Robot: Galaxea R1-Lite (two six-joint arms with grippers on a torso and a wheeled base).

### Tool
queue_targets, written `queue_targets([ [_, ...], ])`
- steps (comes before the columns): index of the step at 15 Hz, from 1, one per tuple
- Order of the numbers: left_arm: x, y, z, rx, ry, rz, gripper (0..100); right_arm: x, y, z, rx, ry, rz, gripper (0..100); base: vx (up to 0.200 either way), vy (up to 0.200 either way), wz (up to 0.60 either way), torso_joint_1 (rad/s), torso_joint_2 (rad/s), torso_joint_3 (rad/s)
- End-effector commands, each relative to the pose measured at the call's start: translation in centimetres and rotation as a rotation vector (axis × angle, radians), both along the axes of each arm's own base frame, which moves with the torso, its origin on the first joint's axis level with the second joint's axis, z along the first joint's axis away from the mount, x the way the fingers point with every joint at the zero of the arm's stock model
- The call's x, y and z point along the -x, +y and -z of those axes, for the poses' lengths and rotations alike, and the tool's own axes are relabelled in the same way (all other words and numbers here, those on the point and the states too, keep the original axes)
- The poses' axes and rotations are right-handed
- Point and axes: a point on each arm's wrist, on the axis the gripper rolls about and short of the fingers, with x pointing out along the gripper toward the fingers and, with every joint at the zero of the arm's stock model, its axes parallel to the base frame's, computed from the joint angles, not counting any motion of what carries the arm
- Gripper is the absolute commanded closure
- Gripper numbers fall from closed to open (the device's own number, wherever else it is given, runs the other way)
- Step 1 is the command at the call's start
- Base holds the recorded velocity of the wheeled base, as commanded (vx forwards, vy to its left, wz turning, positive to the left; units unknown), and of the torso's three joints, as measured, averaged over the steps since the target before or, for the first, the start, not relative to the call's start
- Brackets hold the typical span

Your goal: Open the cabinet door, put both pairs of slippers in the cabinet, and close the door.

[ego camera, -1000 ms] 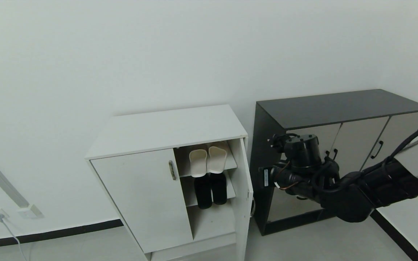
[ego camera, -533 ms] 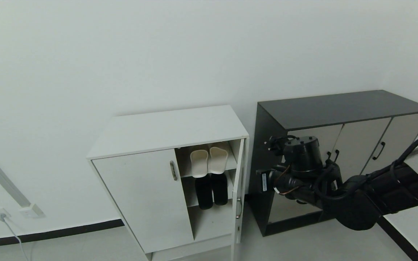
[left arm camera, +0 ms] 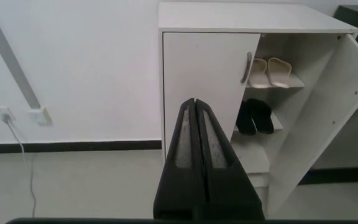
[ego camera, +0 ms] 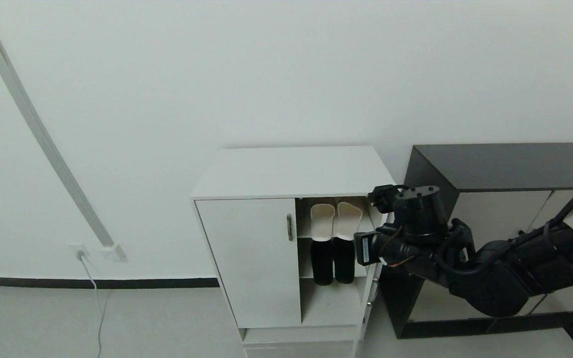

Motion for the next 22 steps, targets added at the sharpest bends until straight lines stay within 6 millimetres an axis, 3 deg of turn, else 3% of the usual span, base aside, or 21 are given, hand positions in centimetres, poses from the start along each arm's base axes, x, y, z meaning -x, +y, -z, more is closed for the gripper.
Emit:
queue_targets([
  [1,0.0,0.0,0.0,0.0,0.0,-0.001,100,0.3,-0.6,-0.7,0.002,-0.018,0.007,100,0.0,0.0,0.0,0.0,0.0,0.0],
  [4,0.0,0.0,0.0,0.0,0.0,-0.001,100,1.7,-2.8,-0.9,0.048,-0.016,0.022,100,0.0,0.0,0.0,0.0,0.0,0.0],
  [8,0.0,0.0,0.0,0.0,0.001,0.001,100,4.1,-6.8,0.2,0.14,0.021,0.088,100,0.1,0.0,0.0,0.001,0.0,0.001],
  [10,0.0,0.0,0.0,0.0,0.001,0.001,100,4.8,-7.7,1.1,0.16,0.057,0.099,100,0.1,0.0,0.0,-0.009,0.0,0.004],
  [16,0.0,0.0,0.0,0.0,0.001,0.001,100,4.3,-7.5,3.5,0.173,0.093,0.095,100,0.0,0.0,0.0,0.0,0.0,0.0],
  [19,0.0,0.0,0.0,0.0,0.001,-0.001,100,3.0,-6.6,5.6,0.185,0.104,0.093,100,0.0,0.0,0.0,0.0,0.0,0.0],
  [22,0.0,0.0,0.0,0.0,0.003,-0.001,100,1.5,-5.8,6.2,0.173,0.084,0.093,100,0.0,0.0,0.0,0.0,0.0,0.0],
])
